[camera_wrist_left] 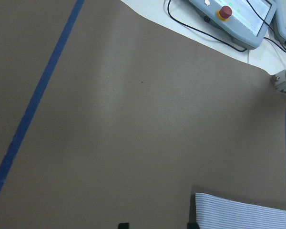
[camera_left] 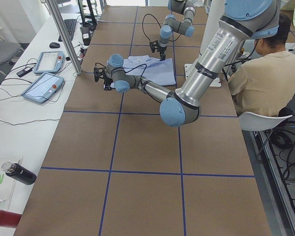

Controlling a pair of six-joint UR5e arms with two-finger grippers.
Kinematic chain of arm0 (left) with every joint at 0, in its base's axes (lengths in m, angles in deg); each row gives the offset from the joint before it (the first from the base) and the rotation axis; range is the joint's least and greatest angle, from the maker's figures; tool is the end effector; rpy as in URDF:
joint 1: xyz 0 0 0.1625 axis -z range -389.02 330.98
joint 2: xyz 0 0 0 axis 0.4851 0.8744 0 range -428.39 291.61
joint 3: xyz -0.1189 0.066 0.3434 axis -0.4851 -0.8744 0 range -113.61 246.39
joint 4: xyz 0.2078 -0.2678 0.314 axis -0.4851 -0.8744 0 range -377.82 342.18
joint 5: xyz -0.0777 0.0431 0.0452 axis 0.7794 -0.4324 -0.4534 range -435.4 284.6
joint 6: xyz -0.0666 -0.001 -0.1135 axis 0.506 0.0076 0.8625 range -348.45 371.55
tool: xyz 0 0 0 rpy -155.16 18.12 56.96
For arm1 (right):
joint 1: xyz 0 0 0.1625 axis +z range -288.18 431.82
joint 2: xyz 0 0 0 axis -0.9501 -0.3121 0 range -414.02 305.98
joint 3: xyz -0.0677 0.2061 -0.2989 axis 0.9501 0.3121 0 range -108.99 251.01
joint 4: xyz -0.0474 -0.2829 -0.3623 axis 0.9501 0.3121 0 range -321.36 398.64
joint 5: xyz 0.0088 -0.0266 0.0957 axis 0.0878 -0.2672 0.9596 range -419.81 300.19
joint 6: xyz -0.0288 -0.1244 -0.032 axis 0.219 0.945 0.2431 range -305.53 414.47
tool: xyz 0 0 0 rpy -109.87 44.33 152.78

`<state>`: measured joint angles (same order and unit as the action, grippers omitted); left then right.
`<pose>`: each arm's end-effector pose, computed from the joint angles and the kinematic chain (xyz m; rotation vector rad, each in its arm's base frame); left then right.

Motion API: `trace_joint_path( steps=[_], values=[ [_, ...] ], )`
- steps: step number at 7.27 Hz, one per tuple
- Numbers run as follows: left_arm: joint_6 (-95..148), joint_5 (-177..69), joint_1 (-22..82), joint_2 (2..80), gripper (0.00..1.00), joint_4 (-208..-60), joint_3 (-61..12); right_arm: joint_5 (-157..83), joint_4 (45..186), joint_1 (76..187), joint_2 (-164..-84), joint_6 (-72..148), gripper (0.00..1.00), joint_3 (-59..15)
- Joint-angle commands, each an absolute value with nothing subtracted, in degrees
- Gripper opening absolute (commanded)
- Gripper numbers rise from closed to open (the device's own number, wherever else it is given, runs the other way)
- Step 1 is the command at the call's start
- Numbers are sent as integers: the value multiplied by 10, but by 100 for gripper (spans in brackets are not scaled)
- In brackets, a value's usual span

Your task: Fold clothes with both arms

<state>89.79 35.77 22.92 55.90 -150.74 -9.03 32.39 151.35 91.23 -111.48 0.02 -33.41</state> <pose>0.4129 -0.6666 0.2863 0.2903 1.0998 -0.4230 -0.5663 -0.3355 0.2294 0.1623 -0.3941 -0.2854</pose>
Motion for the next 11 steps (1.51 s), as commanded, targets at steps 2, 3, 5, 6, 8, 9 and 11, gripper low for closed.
trace_joint_path(
  steps=[2, 3, 5, 6, 8, 9, 11],
  values=[
    [897, 360, 230, 559, 50, -1493, -109, 351, 1514, 956, -1116, 49, 100, -319],
    [897, 360, 230, 559, 50, -1477, -121, 354, 1514, 960, -1124, 57, 100, -320],
    [897, 360, 230, 559, 50, -1474, -125, 383, 1514, 975, -1080, 53, 100, -310],
    [897, 360, 231, 554, 50, -1474, -126, 383, 1514, 978, -1050, 53, 100, -289],
    [889, 362, 231, 525, 49, -1474, -156, 383, 1493, 978, -977, 39, 100, -196],
    [889, 362, 230, 523, 49, -1474, -157, 382, 1469, 977, -976, 37, 100, -170],
    [888, 362, 231, 523, 49, -1474, -157, 380, 1468, 975, -981, 38, 100, -166]
  ],
)
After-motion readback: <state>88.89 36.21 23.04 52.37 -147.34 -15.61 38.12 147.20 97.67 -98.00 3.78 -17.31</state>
